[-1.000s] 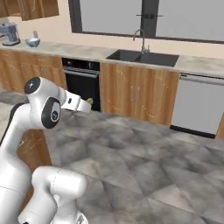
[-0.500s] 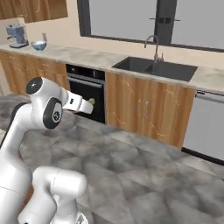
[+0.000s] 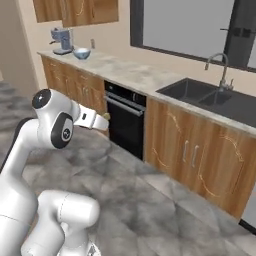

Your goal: Pick the egg and butter from the fridge and place them by the bowl for mixing.

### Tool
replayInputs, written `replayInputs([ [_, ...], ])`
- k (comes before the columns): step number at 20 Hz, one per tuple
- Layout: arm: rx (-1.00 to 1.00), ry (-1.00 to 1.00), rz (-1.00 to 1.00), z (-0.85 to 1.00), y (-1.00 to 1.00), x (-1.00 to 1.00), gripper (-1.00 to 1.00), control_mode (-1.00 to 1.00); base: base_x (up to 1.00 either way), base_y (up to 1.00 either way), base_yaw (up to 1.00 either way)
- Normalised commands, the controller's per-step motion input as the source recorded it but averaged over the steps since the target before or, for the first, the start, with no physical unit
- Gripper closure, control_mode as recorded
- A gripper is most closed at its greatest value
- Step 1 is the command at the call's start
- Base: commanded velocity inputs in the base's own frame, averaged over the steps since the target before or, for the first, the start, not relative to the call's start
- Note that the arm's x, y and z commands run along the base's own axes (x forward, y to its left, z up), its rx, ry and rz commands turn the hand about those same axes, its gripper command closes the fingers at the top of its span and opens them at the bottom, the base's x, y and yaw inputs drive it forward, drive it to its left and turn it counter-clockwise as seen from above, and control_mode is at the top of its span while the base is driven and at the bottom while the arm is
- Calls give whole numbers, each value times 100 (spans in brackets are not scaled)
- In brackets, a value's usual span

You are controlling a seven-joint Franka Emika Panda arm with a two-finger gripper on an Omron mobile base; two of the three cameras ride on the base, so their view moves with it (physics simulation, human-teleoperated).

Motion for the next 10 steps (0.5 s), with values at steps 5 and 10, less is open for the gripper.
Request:
replayInputs([
  [5, 0, 0, 0, 0, 0, 0, 100, 100, 100, -32, 53],
  [10, 0, 0, 0, 0, 0, 0, 100, 100, 100, -23, 54],
])
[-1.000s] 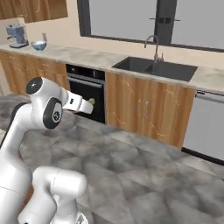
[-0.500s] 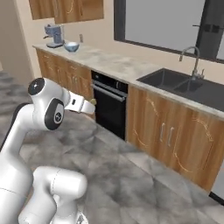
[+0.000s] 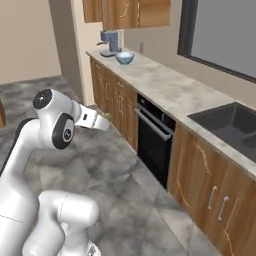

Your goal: Pick the egg and butter from the fridge and place them by the bowl for mixing.

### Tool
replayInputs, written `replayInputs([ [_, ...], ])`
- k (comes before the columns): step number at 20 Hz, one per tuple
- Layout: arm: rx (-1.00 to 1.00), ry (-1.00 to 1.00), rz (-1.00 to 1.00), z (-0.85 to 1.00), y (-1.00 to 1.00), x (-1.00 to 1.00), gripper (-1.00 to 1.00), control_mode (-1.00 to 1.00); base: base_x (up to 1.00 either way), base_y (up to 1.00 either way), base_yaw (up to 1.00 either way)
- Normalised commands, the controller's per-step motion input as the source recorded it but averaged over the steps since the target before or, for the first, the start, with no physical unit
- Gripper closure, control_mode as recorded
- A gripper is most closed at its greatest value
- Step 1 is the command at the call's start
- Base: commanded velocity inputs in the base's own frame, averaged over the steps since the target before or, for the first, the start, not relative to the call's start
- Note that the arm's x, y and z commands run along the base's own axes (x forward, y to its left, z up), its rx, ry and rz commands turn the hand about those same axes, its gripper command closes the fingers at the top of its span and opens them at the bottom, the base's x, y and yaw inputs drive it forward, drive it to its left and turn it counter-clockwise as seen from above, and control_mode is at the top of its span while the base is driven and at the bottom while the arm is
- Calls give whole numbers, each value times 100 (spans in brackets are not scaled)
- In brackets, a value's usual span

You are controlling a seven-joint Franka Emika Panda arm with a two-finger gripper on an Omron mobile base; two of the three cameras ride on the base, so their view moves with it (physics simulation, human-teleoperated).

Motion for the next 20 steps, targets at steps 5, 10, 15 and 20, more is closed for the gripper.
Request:
replayInputs([
  [5, 0, 0, 0, 0, 0, 0, 100, 100, 100, -2, 51],
  [10, 0, 0, 0, 0, 0, 0, 100, 100, 100, 0, 44],
  [15, 0, 0, 0, 0, 0, 0, 100, 100, 100, -18, 27],
  [20, 0, 0, 0, 0, 0, 0, 100, 100, 100, -20, 20],
])
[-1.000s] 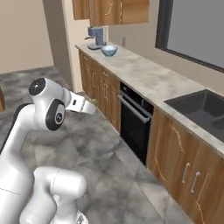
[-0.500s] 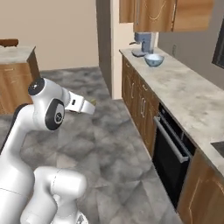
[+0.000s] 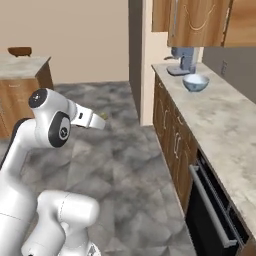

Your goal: Pick the egg and butter from the fridge and place them by the bowl for mixing.

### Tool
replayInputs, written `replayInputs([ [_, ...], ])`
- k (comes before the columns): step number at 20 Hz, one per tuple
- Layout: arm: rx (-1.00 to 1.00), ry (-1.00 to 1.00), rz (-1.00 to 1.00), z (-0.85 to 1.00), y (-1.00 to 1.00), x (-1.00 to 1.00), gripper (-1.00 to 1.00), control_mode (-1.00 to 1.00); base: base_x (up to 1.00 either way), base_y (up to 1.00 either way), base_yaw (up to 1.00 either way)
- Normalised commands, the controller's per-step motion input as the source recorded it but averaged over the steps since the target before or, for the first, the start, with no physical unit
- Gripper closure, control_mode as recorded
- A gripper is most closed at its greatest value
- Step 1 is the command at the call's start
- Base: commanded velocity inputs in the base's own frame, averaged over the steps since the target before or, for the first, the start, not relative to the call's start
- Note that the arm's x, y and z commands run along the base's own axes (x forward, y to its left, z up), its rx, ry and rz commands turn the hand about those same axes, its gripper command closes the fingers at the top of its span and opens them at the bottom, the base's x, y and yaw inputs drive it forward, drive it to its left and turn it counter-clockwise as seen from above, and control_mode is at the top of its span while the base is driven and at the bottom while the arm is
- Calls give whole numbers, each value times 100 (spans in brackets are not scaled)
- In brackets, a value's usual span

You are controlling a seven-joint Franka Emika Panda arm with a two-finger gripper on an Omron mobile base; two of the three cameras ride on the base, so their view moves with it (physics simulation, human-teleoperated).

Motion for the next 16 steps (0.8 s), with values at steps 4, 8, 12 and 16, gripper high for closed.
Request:
replayInputs([
  [4, 0, 0, 0, 0, 0, 0, 100, 100, 100, -10, 20],
  [8, 0, 0, 0, 0, 0, 0, 100, 100, 100, -1, 17],
  [12, 0, 0, 0, 0, 0, 0, 100, 100, 100, 0, 12],
  [16, 0, 0, 0, 0, 0, 0, 100, 100, 100, 0, 2],
])
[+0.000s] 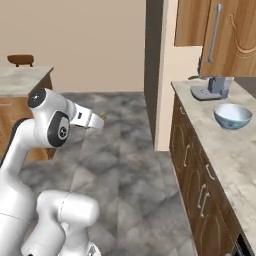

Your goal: Pick the egg and butter from the fridge and place them by the bowl for mixing.

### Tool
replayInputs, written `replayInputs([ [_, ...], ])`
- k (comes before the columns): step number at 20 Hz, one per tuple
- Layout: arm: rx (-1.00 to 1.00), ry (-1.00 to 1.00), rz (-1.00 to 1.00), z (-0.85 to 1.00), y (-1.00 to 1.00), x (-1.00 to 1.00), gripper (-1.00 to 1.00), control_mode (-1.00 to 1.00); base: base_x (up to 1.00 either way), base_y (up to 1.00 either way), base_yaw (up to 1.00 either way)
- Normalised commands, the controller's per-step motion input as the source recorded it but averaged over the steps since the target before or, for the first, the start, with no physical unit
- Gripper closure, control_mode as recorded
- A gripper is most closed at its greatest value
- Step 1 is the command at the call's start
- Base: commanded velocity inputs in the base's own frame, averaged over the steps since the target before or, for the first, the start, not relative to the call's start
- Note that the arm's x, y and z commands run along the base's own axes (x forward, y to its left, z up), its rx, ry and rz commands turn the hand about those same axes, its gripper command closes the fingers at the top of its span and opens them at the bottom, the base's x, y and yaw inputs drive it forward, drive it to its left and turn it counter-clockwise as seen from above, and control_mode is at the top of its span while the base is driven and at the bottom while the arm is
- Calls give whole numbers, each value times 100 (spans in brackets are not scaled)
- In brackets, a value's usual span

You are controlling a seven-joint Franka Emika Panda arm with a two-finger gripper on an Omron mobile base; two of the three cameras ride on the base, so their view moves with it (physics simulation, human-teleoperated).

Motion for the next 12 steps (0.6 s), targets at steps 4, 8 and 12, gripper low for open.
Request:
replayInputs([
  [4, 0, 0, 0, 0, 0, 0, 100, 100, 100, 0, -8],
  [8, 0, 0, 0, 0, 0, 0, 100, 100, 100, 11, -34],
  [12, 0, 0, 0, 0, 0, 0, 100, 100, 100, 28, -49],
])
